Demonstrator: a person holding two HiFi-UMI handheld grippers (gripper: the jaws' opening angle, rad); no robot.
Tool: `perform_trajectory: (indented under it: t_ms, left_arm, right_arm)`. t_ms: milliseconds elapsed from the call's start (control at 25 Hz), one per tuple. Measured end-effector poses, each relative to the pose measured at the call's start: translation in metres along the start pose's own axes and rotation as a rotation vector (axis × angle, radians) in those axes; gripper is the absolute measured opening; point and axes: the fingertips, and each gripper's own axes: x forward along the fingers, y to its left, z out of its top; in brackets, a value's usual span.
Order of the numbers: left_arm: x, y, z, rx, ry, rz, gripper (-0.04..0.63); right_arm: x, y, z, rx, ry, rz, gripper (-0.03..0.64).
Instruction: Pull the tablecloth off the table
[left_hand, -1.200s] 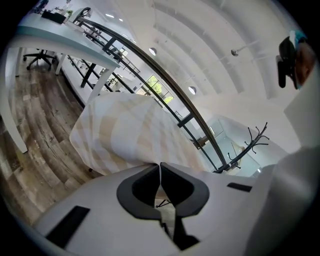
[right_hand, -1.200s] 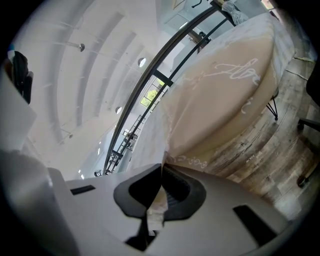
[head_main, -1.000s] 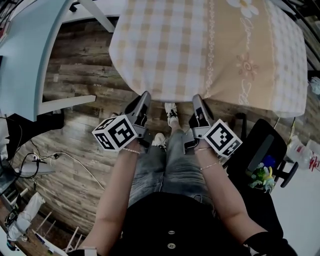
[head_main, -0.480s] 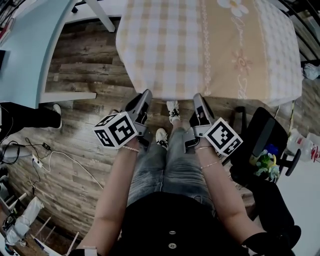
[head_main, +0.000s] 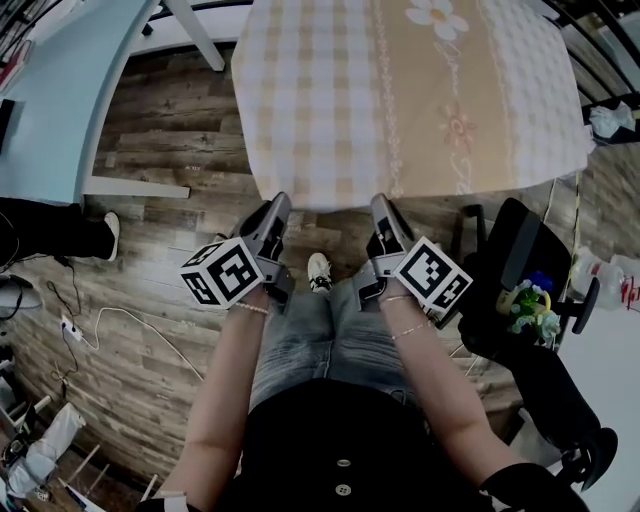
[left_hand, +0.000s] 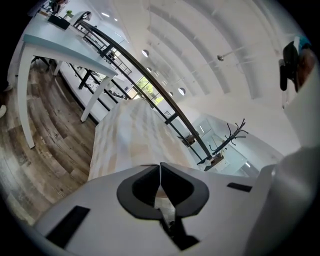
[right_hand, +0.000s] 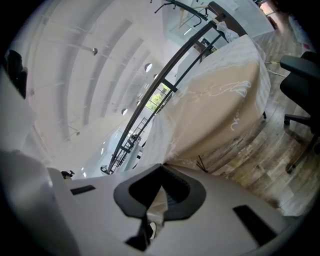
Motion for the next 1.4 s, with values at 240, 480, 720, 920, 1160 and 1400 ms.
perform_trajectory:
  t_ms: [240,480,720,920,1160,1400]
  left_arm:
    - [-0.034,-0.024,-0.016,-0.001,-0.045,0.015,0.017]
    - [-0.057,-0.046,-0.043,-0.024,-0.084,0.028,0.017]
    - [-0.086,-0.060,-0.074,-0.034,-0.098,0.033,0.017]
    - [-0.107,-0.069,-0.095,-0.017,-0.113,0.040,0.017]
    - [-0.136,-0.078,-0.118,0.004,-0.139,0.040,0.017]
    - [-0.155,-0.091,-0.142,0.014,-0.138,0.016,0.017]
  right_arm:
    - [-0.038,0.007,-0.012,-0.033,0.032,0.028,0.027]
    - [-0.076,0.003,-0.015,-0.032,0.054,0.053,0.028]
    - [-0.114,0.001,-0.029,-0.050,0.080,0.065,0.028]
    - [-0.142,0.000,-0.041,-0.066,0.093,0.091,0.026]
    - [-0.172,-0.003,-0.064,-0.088,0.128,0.128,0.027]
    - [-0.203,-0.011,-0.077,-0.091,0.142,0.145,0.028]
